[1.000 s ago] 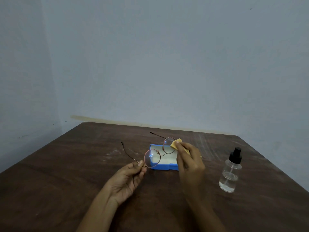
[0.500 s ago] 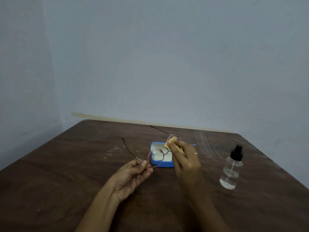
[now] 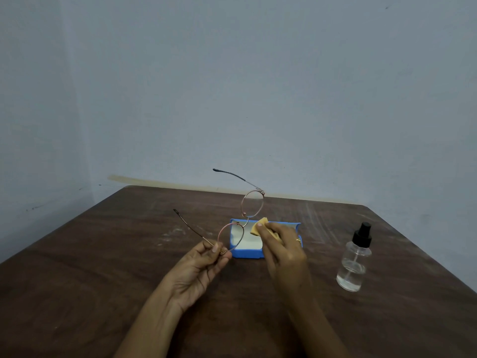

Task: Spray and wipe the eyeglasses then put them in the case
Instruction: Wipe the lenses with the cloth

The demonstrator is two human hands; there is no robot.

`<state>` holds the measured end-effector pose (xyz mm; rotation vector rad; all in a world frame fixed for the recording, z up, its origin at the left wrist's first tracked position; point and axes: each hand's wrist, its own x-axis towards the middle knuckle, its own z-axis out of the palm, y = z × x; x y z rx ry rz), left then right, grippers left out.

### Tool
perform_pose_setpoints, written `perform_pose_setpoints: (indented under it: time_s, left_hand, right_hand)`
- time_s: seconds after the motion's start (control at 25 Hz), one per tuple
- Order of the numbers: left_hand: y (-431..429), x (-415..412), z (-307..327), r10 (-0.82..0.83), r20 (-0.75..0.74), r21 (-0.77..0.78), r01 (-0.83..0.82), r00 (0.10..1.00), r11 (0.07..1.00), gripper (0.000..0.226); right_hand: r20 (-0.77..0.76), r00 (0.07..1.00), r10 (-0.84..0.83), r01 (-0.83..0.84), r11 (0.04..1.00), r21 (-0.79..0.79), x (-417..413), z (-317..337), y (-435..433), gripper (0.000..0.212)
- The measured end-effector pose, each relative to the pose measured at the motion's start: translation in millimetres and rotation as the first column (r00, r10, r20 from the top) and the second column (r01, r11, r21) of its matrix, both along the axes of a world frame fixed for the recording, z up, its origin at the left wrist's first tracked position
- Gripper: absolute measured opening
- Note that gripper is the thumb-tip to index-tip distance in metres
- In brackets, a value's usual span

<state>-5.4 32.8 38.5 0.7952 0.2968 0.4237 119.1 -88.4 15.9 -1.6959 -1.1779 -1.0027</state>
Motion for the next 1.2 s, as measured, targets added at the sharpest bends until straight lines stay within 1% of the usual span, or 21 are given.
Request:
perform_pose_setpoints:
  time_s: [0.12, 0.24, 0.32, 0.44, 0.6, 0.76, 0.84, 0.88, 0.96, 1.08, 1.2]
  left_hand:
    - [0, 1, -1, 0.033, -0.008, -0.013, -0.034, 0.999, 0.999, 0.019]
    - [-2, 1, 0, 0.019, -0.026, 0.01, -0.019, 0.999, 1.0, 0.019]
    - [-1, 2, -1, 0.007, -0.031, 0.017, -0.006, 0.999, 1.0, 0.019]
    - [-2, 3, -4, -0.021, -0.045, 0.047, 0.023, 0.999, 0.999, 0.018]
    - [-5, 4, -4, -0.056, -0.065, 0.07, 0.061, 0.996, 0.996, 0.019]
    - [-1, 4, -5, -0.036, -0.06, 0.017, 0.037, 0.998, 0.999, 0.016]
    - [-1, 4, -4, -0.034, -0.035, -0.002, 0.034, 0.999, 0.999, 0.009]
    - [-2, 3, -2, -0.037, -0.014, -0.007, 0.037, 0.999, 0.999, 0.008]
    - [0, 2, -3, -0.037, 0.001, -0.013, 0.037, 0.999, 0.999, 0.015]
    - [2, 3, -6, -0.044, -0.012, -0.011, 0.044, 0.999, 0.999, 0.004]
    - [1, 3, -7, -0.058, -0.012, 0.005, 0.058, 0.998, 0.998, 0.01]
  right_hand:
    - [-0.041, 0.999, -0.025, 0.028, 0.998, 0.056, -2, 4, -1, 0.034]
    - [-0.083, 0.996, -0.033, 0.045, 0.987, 0.154, -5, 9, -3, 0.032]
    - [-0.099, 0.995, -0.024, 0.042, 0.983, 0.178, -6, 11, -5, 0.033]
    - [-0.099, 0.995, -0.031, 0.049, 0.982, 0.181, -5, 12, -4, 0.032]
    - [-0.09, 0.994, -0.065, 0.079, 0.984, 0.16, -2, 9, -4, 0.036]
    - [-0.016, 1.0, -0.014, 0.015, 0.994, 0.11, -6, 5, 2, 0.029]
    - [-0.005, 1.0, 0.02, -0.019, 0.994, 0.111, -8, 3, 6, 0.029]
    - [-0.011, 1.0, 0.027, -0.026, 0.993, 0.112, -9, 3, 7, 0.029]
    - [-0.025, 1.0, 0.016, -0.013, 0.994, 0.109, -9, 2, 6, 0.029]
    - [-0.073, 0.997, -0.021, 0.028, 0.994, 0.108, -8, 3, 4, 0.028]
    - [-0.134, 0.991, -0.03, 0.051, 0.987, 0.153, -6, 7, 1, 0.027]
